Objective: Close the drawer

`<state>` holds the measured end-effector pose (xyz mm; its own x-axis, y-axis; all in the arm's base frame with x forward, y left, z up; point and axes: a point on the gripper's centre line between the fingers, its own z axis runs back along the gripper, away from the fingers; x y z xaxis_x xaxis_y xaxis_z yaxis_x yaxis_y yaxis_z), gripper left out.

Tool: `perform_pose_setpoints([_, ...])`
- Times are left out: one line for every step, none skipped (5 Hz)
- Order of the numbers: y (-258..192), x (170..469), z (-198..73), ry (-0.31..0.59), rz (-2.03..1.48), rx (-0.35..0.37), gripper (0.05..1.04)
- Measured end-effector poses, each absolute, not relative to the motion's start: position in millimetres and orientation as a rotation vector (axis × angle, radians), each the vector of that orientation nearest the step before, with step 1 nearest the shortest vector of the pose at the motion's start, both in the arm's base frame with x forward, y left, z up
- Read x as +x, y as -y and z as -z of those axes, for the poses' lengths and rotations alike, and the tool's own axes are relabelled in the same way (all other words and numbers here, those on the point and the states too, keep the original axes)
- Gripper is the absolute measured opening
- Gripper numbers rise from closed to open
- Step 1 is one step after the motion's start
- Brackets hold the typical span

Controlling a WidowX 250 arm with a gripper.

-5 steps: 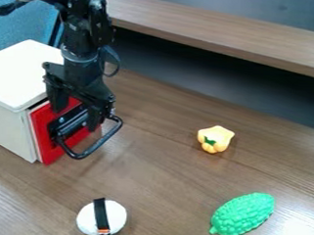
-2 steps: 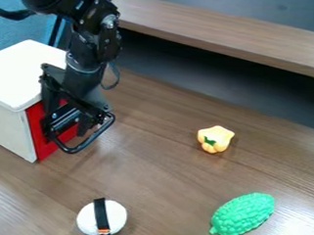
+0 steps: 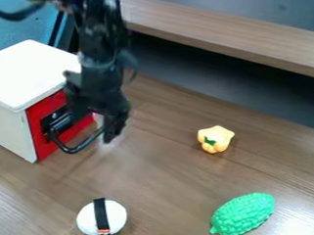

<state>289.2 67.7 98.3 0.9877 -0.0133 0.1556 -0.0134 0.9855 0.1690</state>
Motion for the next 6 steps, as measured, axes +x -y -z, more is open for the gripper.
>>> perform_pose_setpoints([-48, 289, -116, 0.167, 0.034, -0.011, 0.999])
perform_pose_setpoints([-36, 281, -143, 0.114, 0.026, -0.140, 0.999])
perform_pose_setpoints([-29, 260, -168, 0.089, 0.032, -0.149, 0.999])
perform_pose_setpoints([-24, 243, -190, 0.103, 0.043, -0.146, 0.999])
perform_pose_setpoints([-24, 227, -203, 0.113, 0.029, -0.124, 0.998])
perform_pose_setpoints([-23, 219, -203, 0.134, 0.025, -0.108, 0.998])
